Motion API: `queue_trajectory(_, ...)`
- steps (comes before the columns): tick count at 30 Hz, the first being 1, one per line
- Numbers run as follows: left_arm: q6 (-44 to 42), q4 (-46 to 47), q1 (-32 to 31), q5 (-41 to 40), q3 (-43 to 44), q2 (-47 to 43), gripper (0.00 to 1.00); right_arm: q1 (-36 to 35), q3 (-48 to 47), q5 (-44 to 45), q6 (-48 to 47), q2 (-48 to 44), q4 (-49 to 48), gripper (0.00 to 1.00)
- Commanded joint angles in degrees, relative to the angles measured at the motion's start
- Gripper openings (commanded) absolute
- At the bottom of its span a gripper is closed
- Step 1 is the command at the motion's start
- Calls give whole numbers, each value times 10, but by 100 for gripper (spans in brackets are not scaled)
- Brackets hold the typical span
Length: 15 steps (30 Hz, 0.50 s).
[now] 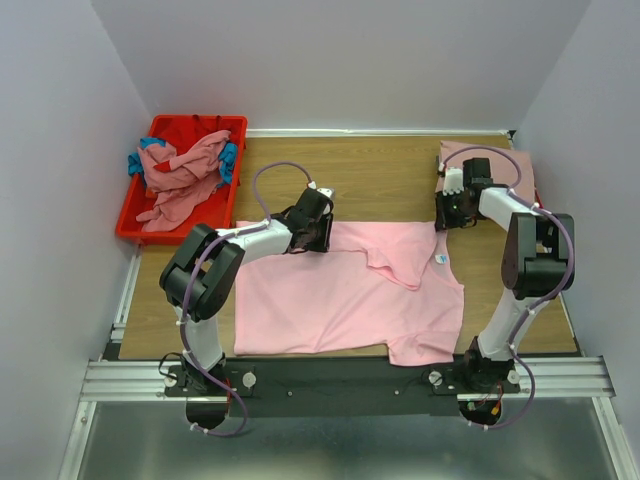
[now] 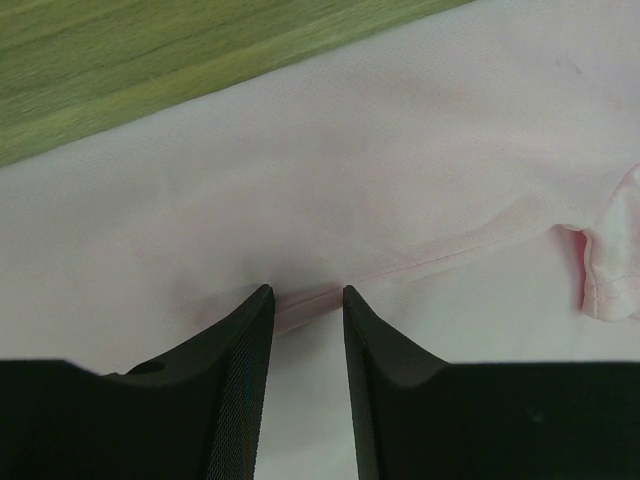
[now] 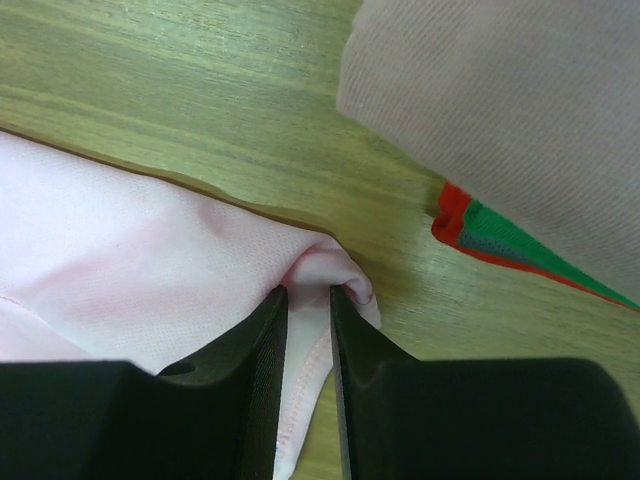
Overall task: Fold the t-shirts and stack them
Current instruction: Fold the tshirt
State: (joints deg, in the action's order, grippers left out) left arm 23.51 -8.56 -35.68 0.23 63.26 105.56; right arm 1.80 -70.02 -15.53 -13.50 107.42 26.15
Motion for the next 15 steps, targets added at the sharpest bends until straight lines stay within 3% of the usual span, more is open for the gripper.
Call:
queue_trajectory(1, -6, -8, 2, 17, 9, 12, 41, -7, -13, 24, 2, 19, -13, 31)
queue_trajectory(4, -7, -8, 2, 17, 9, 14, 41, -12, -12, 24, 2, 24, -13, 27)
queue_trajectory(6, -6, -8, 2, 18, 8, 13, 41, -13, -11, 22, 3, 22, -12, 15)
queue_trajectory(10, -5, -7, 3, 19, 7, 15, 41, -12, -9, 23, 1, 6, -13, 4)
queue_trajectory(15, -7, -7, 2, 17, 5, 13, 41, -13, -3, 60, -8, -33, -20, 1)
